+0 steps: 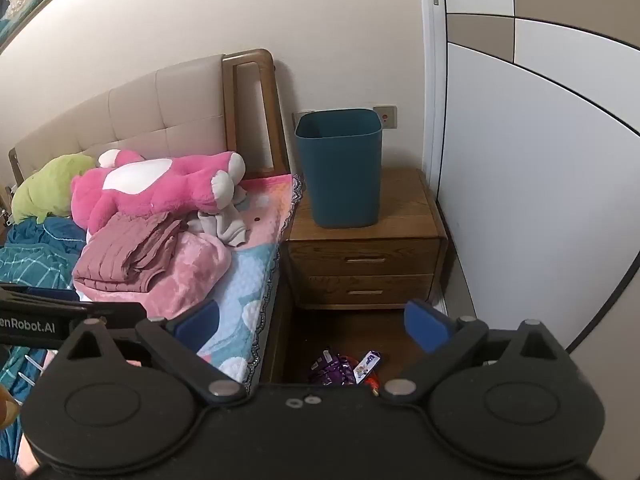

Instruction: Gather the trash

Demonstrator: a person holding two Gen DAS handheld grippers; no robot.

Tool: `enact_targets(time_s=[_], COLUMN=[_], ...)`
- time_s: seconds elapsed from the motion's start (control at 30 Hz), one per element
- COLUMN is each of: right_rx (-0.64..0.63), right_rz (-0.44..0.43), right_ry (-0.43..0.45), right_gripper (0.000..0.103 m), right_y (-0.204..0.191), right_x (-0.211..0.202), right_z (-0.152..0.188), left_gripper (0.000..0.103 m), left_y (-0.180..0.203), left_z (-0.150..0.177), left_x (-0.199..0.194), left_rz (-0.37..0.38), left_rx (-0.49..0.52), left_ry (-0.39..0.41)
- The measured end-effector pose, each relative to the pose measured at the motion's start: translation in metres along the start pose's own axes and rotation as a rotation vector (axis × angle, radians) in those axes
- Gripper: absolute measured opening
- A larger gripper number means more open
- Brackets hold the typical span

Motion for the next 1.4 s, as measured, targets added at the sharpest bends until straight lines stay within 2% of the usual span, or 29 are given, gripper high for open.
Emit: enact_targets(time_s=[0.33, 0.77, 1.4], right_rx=[-0.035, -0.078, -0.067], right_rz=[0.009, -0.016, -0.013], right_ry=[0.022, 0.037, 0.057], right_gripper=[0.1, 0.098, 0.098], right_y=[-0.004, -0.002, 0.003], right_x=[-0.007, -0.008, -0.016], right_z=[0.0, 0.002, 0.002], left_gripper=[0.103, 0.103, 0.103], left_y=[0.0, 0.005, 0.014], left_z=[0.0, -0.005, -0.007], left_x=[-0.003, -0.006, -0.011], left_rz=[0.006, -0.045, -0.042], left_rx=[-0.028, -0.082, -0.047], left_ry=[0.01, 0.038, 0.056])
Point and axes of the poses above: each gripper's, at about its wrist camera, not at the fingertips, and x roughly the way its jaws point, y to its right, z to its underside, the point moved 10 cm from there along x, roughly the way its jaws point, and after that the axes turned 8 degrees about -x, right-handed, at the moved point
